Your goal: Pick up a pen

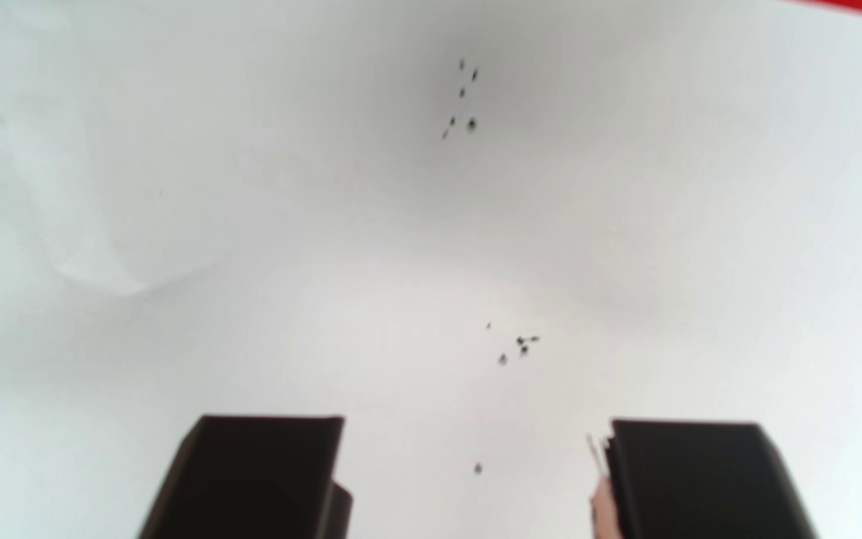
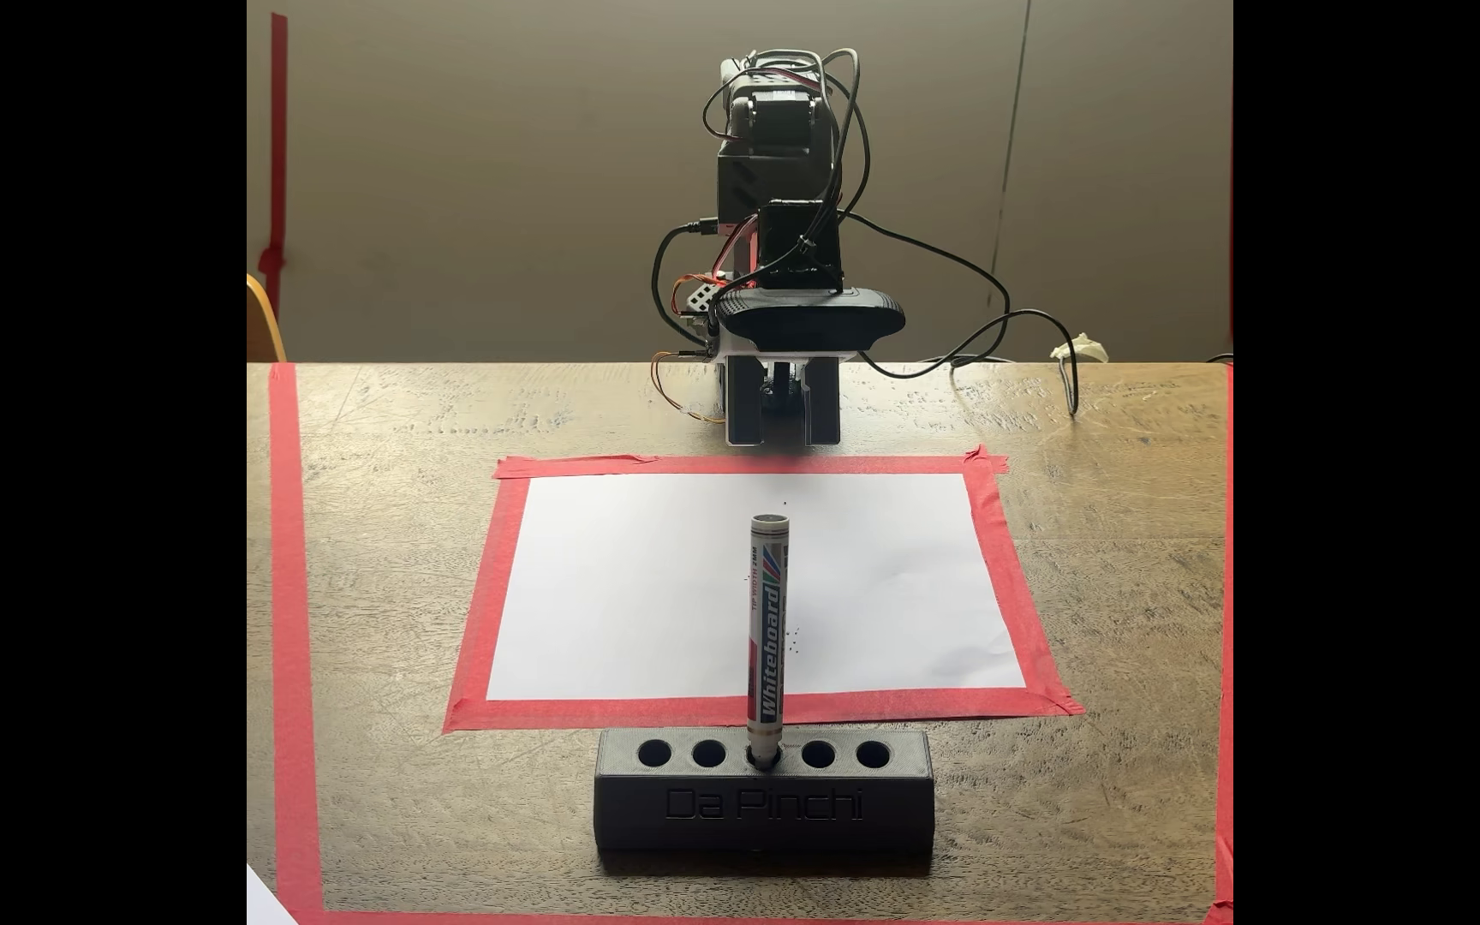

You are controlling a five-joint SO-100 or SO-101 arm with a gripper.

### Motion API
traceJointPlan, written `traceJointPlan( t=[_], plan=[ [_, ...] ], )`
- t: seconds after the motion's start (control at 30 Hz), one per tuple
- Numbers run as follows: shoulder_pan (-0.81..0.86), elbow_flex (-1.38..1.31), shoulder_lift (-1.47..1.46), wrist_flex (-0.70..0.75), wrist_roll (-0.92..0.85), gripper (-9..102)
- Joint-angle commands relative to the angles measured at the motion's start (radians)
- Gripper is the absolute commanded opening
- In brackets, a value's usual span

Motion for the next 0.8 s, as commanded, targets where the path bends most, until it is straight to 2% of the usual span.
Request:
traceJointPlan(
  t=[0.0, 0.27, 0.77],
  plan=[
    [-0.003, -0.233, -0.175, -0.080, -0.006, 99],
    [0.006, -0.653, -0.437, 0.014, 0.002, 99],
    [0.018, -1.108, -0.922, 0.043, 0.035, 99]
  ],
)
